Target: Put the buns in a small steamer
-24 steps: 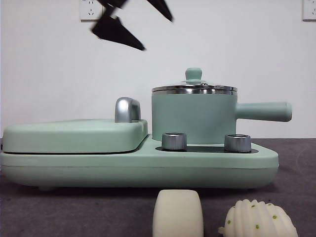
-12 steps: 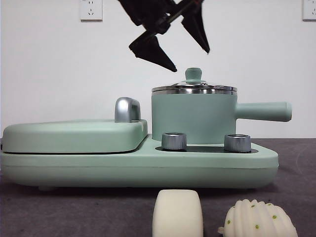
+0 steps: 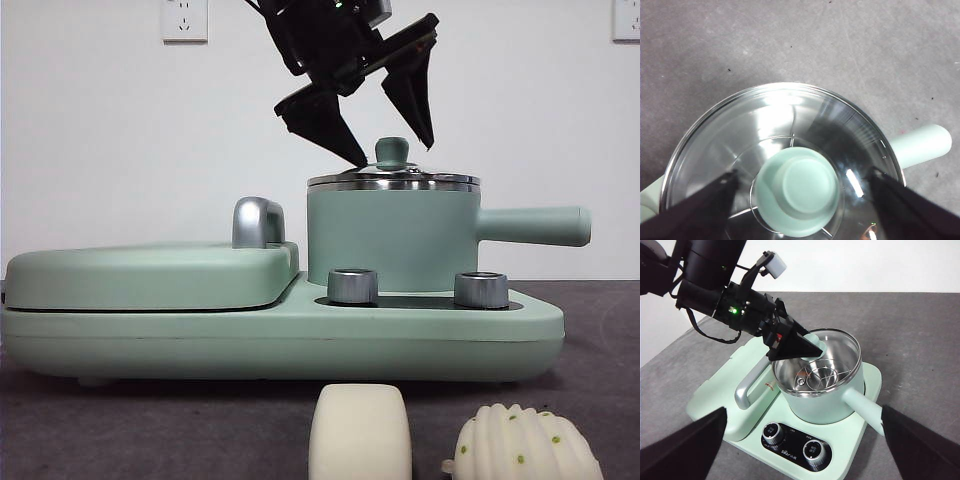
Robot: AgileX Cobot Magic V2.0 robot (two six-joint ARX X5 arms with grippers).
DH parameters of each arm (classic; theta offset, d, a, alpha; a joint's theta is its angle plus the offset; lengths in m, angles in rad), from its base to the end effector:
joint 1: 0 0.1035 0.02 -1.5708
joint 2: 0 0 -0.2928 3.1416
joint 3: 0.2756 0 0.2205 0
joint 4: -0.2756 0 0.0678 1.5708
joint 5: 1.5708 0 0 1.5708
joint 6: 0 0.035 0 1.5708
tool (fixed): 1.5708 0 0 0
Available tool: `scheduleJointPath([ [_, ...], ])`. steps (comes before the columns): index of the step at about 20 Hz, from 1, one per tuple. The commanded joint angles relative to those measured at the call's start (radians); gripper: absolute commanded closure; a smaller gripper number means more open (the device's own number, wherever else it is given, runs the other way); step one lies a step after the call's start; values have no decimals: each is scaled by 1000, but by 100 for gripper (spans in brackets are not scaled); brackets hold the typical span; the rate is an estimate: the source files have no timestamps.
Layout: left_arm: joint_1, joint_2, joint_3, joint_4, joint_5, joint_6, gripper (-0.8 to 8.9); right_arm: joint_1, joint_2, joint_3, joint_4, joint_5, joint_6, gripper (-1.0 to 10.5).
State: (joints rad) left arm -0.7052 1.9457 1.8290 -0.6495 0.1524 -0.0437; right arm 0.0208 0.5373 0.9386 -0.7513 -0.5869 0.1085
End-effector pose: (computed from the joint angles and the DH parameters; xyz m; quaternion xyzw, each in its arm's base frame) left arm 0.3154 -0.2755 0.3399 0.0836 0.3679 -0.3777 0.8456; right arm 0.0310 0.0200 0.3582 0.0995 0.1829 0.2851 0.9356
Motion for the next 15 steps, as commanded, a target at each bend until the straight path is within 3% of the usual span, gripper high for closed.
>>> scheduleJointPath([
  [1,-12,15,29,2,-3,19,480,3,4,15,10,1,-5,455],
  [5,-25,15,29,-14,-26,67,572,3,4,15,10,1,-5,455],
  [8,-34,17,29,-28,-65,102,578,3,4,15,10,1,-5,455],
  [15,-35,17,29,-8,-67,112,706,3,4,15,9,1,-5,455],
])
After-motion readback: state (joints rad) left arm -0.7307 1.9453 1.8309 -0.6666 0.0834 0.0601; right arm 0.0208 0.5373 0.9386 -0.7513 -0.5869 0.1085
